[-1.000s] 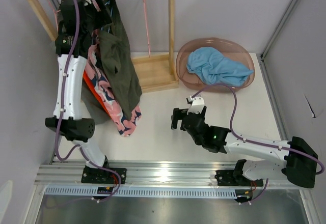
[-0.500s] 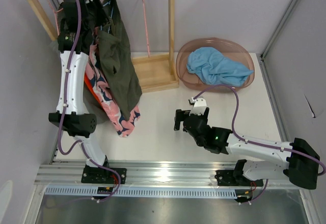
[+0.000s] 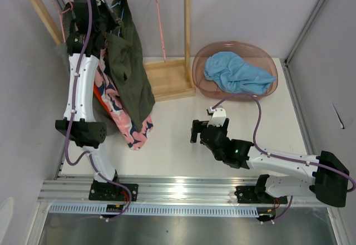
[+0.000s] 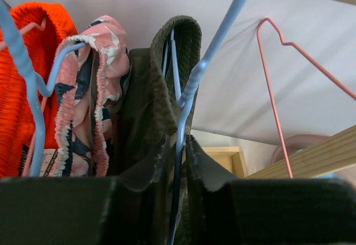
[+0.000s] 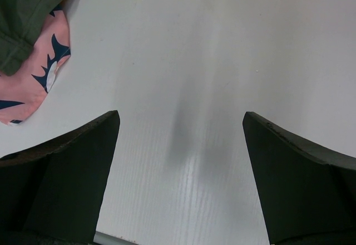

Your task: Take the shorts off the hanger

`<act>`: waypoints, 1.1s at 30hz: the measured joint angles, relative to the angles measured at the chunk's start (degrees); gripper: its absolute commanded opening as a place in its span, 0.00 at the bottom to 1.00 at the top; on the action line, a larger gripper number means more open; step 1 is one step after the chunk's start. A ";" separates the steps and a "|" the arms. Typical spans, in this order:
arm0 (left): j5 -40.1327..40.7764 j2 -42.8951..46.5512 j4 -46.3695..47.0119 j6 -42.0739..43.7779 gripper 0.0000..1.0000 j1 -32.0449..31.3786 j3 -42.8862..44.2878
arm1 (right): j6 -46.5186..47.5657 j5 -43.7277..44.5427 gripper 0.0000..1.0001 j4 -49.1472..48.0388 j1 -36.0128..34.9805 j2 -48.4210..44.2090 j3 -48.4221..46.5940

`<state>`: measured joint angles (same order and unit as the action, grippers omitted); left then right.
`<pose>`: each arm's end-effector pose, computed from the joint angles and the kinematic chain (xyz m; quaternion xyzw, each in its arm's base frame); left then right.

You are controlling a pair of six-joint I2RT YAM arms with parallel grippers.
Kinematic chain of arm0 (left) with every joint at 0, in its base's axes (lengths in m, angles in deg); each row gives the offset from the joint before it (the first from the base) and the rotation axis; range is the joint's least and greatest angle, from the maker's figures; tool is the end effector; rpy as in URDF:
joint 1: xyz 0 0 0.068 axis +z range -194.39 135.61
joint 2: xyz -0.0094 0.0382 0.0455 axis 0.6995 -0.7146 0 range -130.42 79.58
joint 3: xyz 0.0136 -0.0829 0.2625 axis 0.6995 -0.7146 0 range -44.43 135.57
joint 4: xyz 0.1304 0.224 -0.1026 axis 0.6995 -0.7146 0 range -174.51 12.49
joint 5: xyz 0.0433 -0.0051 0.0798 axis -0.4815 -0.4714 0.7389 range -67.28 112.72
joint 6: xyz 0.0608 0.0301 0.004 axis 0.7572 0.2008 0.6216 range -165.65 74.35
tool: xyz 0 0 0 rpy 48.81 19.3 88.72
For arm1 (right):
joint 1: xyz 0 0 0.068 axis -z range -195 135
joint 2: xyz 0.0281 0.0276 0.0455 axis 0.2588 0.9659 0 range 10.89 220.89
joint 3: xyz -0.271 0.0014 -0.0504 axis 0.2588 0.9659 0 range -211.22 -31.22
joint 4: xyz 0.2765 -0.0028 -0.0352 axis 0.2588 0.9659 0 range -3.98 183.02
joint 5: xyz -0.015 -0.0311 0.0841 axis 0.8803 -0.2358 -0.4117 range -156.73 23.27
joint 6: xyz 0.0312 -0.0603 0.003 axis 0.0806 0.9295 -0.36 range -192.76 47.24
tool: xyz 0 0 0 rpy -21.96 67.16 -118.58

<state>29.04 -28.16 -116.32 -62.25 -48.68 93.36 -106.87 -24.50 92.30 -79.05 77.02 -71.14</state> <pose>0.4253 -0.0258 0.5320 -0.1170 0.7496 -0.0767 0.6469 0.1517 0.2279 0.2337 -0.0439 0.8348 0.1323 0.5326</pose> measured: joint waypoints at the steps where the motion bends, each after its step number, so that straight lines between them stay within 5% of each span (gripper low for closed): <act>1: 0.00 -0.13 -0.07 -0.15 0.00 0.04 0.00 | -0.04 0.02 0.99 0.00 0.00 0.00 0.26; 14: -2.75 -0.94 -4.74 -1.49 0.00 -0.07 5.62 | 6.73 1.07 0.99 0.70 -1.75 1.95 -4.50; 26: -1.97 3.10 -4.55 -3.87 0.00 -3.15 3.41 | 34.60 -1.14 0.99 -11.10 -13.84 23.91 -51.54; 33: -2.82 5.64 -5.86 -3.96 0.00 -5.35 3.30 | 40.24 -3.13 0.99 -12.63 -14.49 38.51 -67.45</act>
<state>26.23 -22.52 -122.18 -66.21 -54.04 96.66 -66.63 -27.62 79.67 -93.54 115.53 -138.59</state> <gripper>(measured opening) 0.025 0.993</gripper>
